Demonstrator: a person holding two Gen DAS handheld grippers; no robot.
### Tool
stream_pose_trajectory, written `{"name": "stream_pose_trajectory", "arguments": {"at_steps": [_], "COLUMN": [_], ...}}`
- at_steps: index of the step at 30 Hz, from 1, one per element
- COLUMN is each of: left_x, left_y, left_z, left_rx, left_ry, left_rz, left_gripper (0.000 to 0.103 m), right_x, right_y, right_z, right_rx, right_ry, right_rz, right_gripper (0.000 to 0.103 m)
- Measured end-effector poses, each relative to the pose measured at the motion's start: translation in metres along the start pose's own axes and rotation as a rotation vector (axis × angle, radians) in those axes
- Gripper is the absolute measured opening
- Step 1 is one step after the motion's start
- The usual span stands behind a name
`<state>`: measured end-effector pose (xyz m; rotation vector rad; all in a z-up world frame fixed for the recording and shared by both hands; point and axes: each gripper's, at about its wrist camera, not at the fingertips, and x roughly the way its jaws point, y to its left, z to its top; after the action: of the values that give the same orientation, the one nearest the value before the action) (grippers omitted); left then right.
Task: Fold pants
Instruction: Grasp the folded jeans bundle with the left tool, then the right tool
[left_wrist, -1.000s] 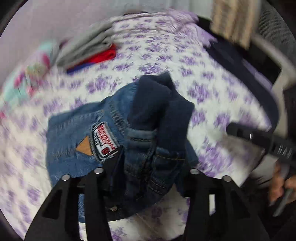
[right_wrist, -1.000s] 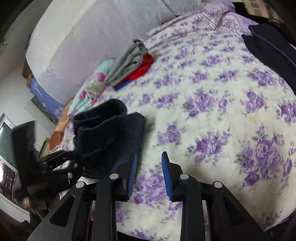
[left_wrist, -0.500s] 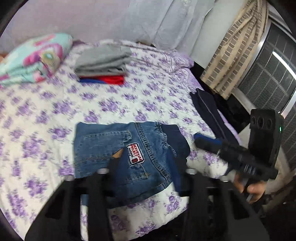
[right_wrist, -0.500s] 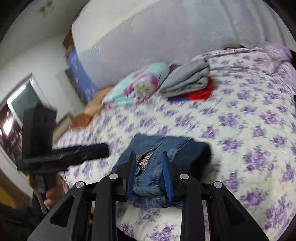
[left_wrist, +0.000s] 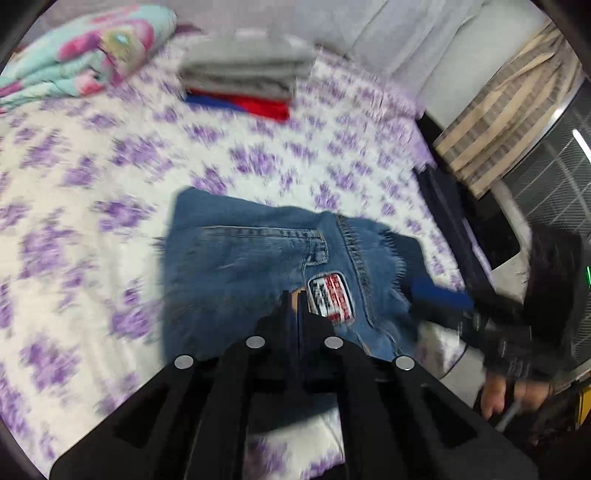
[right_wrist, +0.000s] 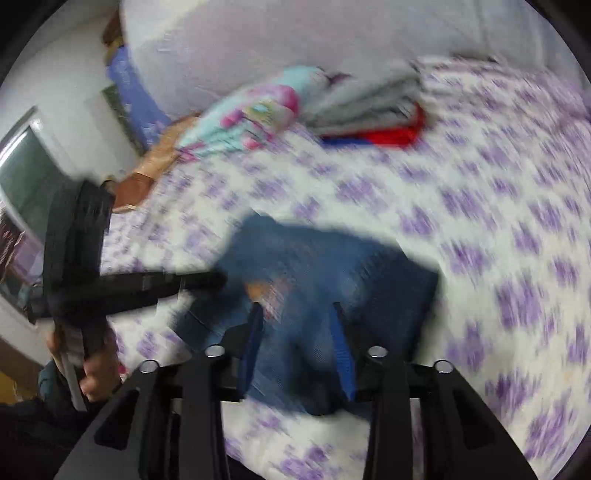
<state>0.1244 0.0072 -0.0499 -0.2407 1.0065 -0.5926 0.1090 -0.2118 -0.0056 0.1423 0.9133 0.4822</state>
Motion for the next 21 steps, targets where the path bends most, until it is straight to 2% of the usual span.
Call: {"name": "stream_pose_trajectory", "arguments": {"at_steps": [2, 5, 6, 7, 10, 12, 14, 16, 19, 20, 21], "left_x": [-0.018, -0.020, -0.018, -0.016, 0.007, 0.023, 0.027, 0.026, 0.017, 0.010, -0.002], "left_y": [0.005, 0.005, 0.001, -0.001, 0.001, 0.005, 0.007, 0.011, 0.017, 0.020, 0.024], "left_z": [-0.009, -0.020, -0.023, -0.026, -0.032, -0.037, -0.039, -0.037, -0.036, -0.035, -0.035], "left_rx": [-0.009, -0.007, 0.009, 0.024, 0.033, 0.037, 0.052, 0.033, -0.003, -0.020, -0.038], "left_ry": [-0.019, 0.014, 0.023, 0.025, 0.068, 0.088, 0.085, 0.085, 0.092, 0.083, 0.056], "left_rz": [0.008, -0.014, -0.028, -0.023, 0.008, 0.050, 0.069, 0.047, -0.019, -0.045, -0.058], "left_gripper": [0.001, 0.001, 0.001, 0.001, 0.001, 0.001, 0.001, 0.001, 0.001, 0.001, 0.008], "right_x": [0.013, 0.055, 0.076, 0.090, 0.140, 0.172, 0.185, 0.183, 0.161, 0.142, 0.124], "right_y": [0.021, 0.050, 0.058, 0.062, 0.066, 0.058, 0.055, 0.058, 0.064, 0.066, 0.065], "right_z": [0.027, 0.063, 0.074, 0.080, 0.093, 0.090, 0.085, 0.085, 0.085, 0.085, 0.086], "right_rx": [-0.062, -0.128, -0.137, -0.141, -0.149, -0.124, -0.115, -0.116, -0.138, -0.133, -0.128], "right_ry": [0.023, 0.110, 0.161, 0.192, 0.291, 0.369, 0.385, 0.382, 0.348, 0.313, 0.273], "right_rz": [0.017, 0.090, 0.107, 0.104, -0.008, -0.053, -0.062, -0.067, -0.033, -0.004, 0.019], "right_gripper": [0.042, 0.040, 0.024, 0.015, 0.010, 0.002, 0.000, 0.000, 0.009, 0.025, 0.052]}}
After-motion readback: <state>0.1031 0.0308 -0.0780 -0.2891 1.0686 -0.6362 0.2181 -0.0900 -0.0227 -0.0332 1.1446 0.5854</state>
